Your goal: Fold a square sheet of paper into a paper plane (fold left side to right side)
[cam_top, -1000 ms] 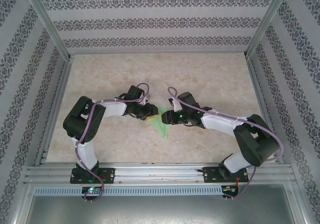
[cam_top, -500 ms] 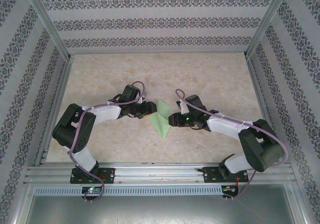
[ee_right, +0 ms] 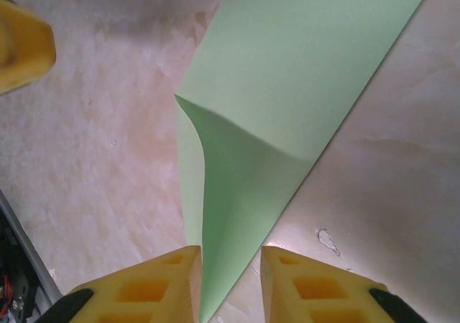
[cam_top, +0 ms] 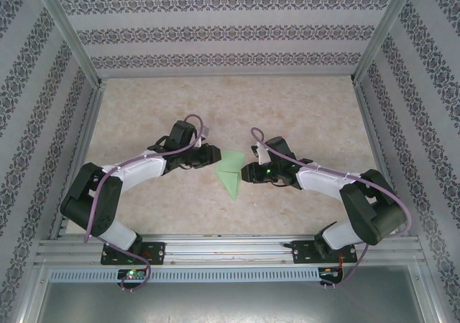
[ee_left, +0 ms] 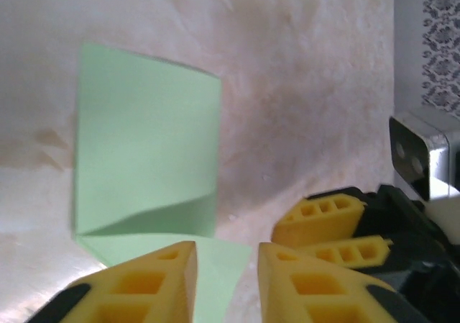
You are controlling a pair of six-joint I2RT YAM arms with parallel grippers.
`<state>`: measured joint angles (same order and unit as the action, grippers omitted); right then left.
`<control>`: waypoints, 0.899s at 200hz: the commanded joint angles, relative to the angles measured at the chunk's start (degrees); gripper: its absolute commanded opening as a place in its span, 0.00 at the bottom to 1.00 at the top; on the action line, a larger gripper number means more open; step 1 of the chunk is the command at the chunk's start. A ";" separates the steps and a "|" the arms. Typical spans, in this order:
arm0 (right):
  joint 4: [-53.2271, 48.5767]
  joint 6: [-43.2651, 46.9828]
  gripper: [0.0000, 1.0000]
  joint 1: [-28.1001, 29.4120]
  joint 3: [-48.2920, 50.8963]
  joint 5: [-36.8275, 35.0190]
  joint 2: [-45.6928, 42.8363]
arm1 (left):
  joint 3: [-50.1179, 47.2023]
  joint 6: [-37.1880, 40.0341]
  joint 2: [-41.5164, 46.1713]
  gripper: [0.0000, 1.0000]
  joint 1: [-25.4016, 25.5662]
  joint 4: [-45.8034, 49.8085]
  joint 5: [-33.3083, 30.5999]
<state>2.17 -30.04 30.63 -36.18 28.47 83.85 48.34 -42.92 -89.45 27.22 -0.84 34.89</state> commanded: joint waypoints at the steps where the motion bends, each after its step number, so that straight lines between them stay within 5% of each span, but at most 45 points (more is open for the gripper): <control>1: 0.77 -0.34 0.23 0.39 0.06 -0.28 0.54 | 0.39 -0.68 -3.46 0.21 2.31 -0.79 4.84; 65: 0.73 -1.85 0.06 0.65 0.92 2.12 -0.55 | 1.53 -1.88 -11.57 0.13 2.75 -5.22 7.29; 132: 0.60 -4.31 0.03 1.89 1.38 4.53 -1.24 | 3.14 -1.62 -17.26 0.11 2.82 -3.62 6.39; 180: -0.15 -8.04 0.01 1.90 1.73 4.34 -1.82 | 0.84 -7.90 -18.31 0.00 2.76 -6.90 1.51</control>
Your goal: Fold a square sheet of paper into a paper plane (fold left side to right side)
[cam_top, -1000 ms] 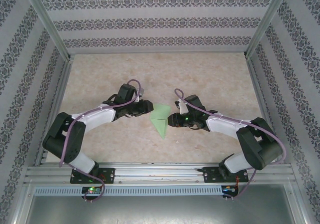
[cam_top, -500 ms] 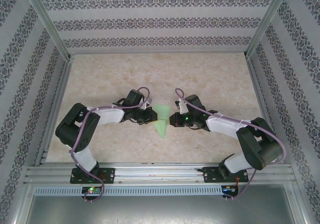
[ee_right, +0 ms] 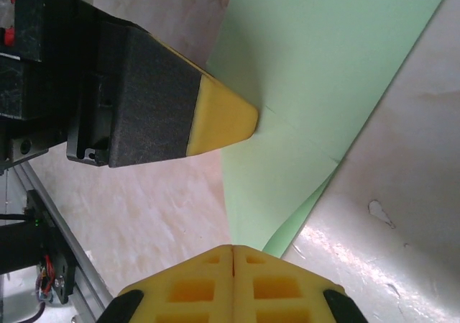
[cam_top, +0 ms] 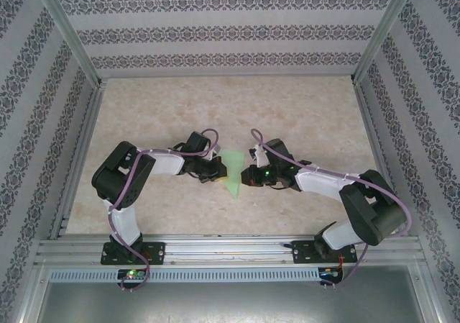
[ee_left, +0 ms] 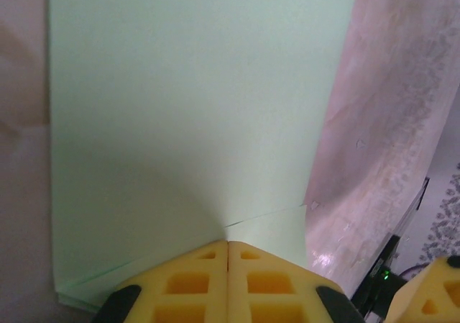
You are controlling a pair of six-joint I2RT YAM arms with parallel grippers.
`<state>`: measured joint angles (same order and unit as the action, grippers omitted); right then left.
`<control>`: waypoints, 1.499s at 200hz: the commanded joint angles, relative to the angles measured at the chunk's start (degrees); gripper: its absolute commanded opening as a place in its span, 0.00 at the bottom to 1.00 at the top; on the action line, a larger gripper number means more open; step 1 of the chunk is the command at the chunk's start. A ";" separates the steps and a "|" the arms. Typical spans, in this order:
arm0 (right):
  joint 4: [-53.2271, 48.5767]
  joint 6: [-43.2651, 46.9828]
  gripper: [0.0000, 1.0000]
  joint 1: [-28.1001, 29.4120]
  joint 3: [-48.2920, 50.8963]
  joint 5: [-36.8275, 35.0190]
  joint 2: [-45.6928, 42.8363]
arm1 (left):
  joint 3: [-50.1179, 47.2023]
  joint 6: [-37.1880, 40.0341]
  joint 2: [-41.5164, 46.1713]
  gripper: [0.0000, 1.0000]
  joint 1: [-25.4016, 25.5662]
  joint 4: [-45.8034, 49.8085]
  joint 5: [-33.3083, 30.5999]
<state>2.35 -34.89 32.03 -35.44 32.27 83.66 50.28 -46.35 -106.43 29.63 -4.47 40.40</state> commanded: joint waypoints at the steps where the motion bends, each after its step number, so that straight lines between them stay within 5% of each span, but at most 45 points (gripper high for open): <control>1: -0.37 -3.35 0.01 0.54 0.99 0.53 -1.59 | -1.17 -4.64 -1.37 0.00 0.39 -3.40 -4.14; 47: -0.76 -9.35 0.00 4.30 -0.77 -1.03 -0.31 | -4.63 -9.75 -1.48 0.00 0.43 -8.93 -6.81; 204: -6.77 -12.94 0.00 8.40 -7.01 -8.62 12.60 | -3.08 -6.57 -1.43 0.00 0.47 -3.68 -9.09; 300: -13.38 -12.30 0.00 8.57 -4.71 -10.37 10.18 | -1.50 -4.93 -2.45 0.00 0.31 0.33 -11.62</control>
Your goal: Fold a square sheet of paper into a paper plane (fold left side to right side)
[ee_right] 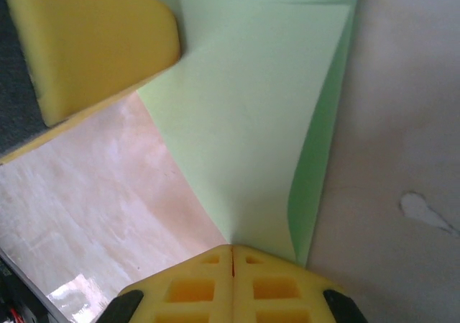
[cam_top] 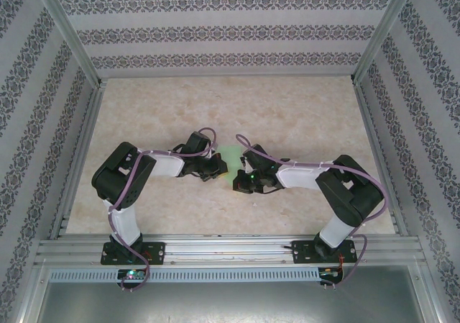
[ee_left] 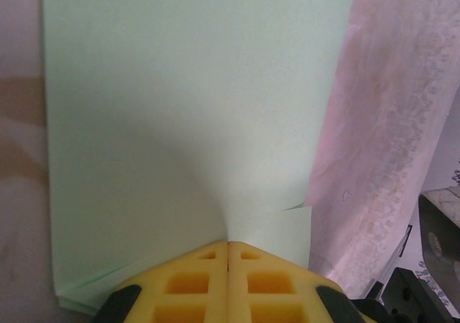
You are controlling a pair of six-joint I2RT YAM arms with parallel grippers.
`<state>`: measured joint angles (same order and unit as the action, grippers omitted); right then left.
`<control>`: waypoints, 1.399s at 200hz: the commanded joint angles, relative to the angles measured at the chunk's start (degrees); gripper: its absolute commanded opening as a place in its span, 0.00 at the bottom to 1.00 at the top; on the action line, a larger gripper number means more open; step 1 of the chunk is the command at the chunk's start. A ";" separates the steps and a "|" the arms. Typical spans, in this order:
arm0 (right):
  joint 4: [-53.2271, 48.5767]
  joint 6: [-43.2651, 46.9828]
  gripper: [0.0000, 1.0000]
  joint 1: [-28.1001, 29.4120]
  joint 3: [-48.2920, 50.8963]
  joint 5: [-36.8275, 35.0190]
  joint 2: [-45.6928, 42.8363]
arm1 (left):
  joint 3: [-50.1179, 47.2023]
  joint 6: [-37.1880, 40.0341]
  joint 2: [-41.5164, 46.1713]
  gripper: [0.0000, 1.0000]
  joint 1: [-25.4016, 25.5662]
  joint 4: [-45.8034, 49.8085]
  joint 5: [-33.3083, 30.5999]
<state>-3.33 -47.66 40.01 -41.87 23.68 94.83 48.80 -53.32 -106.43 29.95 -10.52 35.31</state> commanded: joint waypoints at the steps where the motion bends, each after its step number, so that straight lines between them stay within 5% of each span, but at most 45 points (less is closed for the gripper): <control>1: -7.72 0.46 0.00 0.60 1.75 -1.74 -1.06 | 0.03 2.06 -2.46 0.00 0.00 6.39 -6.46; 99: -7.92 3.07 0.00 -2.11 0.55 4.20 -11.05 | -0.33 1.66 -2.55 0.00 -0.01 5.02 -5.25; 175: -4.07 3.42 0.00 -2.55 -4.74 0.83 0.80 | -0.08 1.64 -1.39 0.01 -0.02 4.01 -3.94; 225: -7.95 3.94 0.00 -2.39 -2.19 -2.35 2.77 | 0.34 3.07 2.95 0.10 0.00 3.27 -2.41; 280: -11.63 5.39 0.00 -2.19 -1.64 -5.72 3.85 | -5.11 6.68 11.44 0.09 0.25 4.81 1.28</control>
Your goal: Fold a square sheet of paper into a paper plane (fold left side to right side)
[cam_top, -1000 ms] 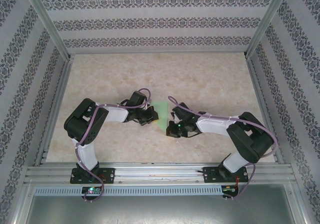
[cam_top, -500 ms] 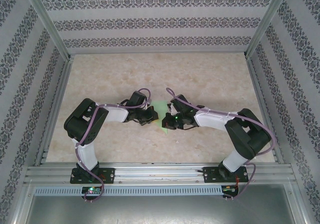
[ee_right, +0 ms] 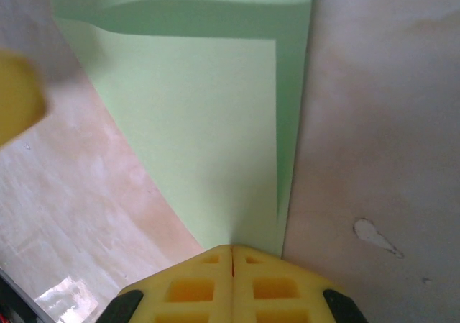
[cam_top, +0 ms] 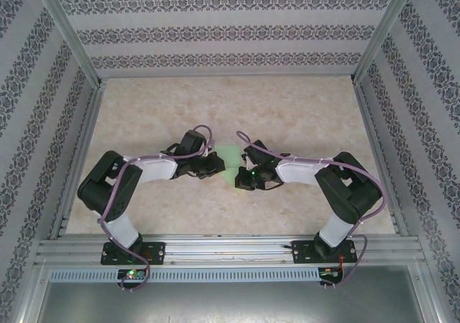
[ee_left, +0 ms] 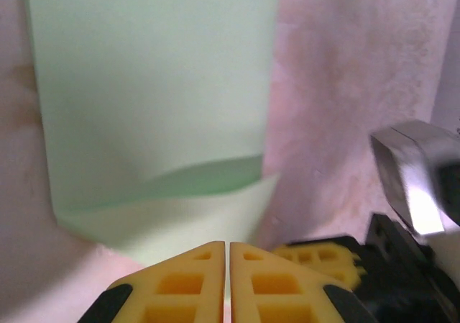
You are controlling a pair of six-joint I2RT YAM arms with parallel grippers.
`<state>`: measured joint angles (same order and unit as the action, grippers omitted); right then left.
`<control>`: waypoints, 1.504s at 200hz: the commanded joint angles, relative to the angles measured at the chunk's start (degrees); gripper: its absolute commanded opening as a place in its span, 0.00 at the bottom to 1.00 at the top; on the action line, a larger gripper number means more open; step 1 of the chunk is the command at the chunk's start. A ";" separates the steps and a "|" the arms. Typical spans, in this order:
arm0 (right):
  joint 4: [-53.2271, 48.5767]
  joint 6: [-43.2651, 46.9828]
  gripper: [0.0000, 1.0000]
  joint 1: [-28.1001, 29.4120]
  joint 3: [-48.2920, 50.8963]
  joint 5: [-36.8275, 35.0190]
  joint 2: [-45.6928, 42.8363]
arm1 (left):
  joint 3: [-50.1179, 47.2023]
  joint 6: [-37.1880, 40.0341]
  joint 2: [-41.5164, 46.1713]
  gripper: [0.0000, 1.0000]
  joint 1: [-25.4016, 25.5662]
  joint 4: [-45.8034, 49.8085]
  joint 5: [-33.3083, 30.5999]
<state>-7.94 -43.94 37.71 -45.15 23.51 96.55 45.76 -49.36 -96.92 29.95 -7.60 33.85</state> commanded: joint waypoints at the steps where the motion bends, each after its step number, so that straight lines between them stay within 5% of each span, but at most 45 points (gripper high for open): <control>1: -7.01 1.67 0.00 0.13 1.60 -5.61 2.09 | -2.16 2.67 1.88 0.08 0.31 1.70 2.95; 39: -8.65 1.84 0.00 1.02 0.68 -7.72 2.67 | -2.50 0.70 -1.33 0.05 3.14 -4.09 7.35; 166: -10.97 2.46 0.00 2.19 -0.47 -9.71 4.08 | 0.45 -0.38 -8.14 0.04 4.33 -9.10 6.42; 301: -15.77 4.48 0.00 1.23 -0.03 -12.17 3.46 | 0.04 2.85 -10.68 0.00 -0.51 1.74 -1.34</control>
<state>-13.04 -41.28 39.64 -48.12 18.92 97.23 46.92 -49.08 -105.84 32.84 -11.55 38.63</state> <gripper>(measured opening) 0.065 0.045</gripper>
